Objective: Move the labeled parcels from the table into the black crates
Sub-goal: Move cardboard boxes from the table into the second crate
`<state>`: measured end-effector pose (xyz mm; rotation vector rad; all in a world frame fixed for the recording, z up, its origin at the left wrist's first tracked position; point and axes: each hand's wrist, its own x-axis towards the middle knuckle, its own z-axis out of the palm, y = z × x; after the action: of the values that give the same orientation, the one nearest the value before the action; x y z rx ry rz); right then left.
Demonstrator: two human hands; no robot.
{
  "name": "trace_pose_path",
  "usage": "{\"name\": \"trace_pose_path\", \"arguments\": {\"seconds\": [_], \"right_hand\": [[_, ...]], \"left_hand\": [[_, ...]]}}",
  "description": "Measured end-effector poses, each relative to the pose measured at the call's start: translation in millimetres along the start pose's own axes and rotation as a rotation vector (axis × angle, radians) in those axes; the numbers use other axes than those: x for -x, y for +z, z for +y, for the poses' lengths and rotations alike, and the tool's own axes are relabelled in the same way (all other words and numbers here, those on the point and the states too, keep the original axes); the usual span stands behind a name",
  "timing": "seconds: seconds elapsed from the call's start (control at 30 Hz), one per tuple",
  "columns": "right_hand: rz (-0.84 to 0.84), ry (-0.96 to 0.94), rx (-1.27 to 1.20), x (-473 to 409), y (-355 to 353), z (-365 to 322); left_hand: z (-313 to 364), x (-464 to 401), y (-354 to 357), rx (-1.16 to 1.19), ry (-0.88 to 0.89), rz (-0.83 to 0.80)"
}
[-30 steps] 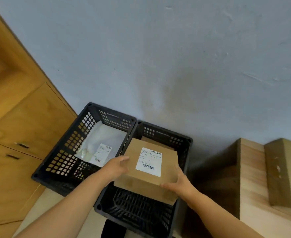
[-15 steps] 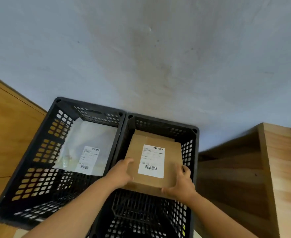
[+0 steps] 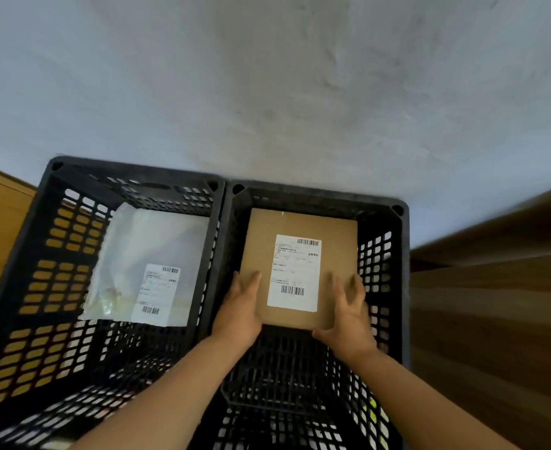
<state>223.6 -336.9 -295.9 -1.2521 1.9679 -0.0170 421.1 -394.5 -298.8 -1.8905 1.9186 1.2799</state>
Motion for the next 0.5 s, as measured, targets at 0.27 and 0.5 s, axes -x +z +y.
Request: {"name": "trace_pose_path", "arguments": {"seconds": [0.27,0.5], "right_hand": [[0.019,0.014,0.043,-5.3,24.8,2.7],[-0.051,0.057,0.255,-8.9,15.4,-5.6]], "left_hand": [[-7.1,-8.4,9.0,-0.247,0.077,0.025],[0.2,-8.2,8.7,-0.461,0.145,0.030]]}}
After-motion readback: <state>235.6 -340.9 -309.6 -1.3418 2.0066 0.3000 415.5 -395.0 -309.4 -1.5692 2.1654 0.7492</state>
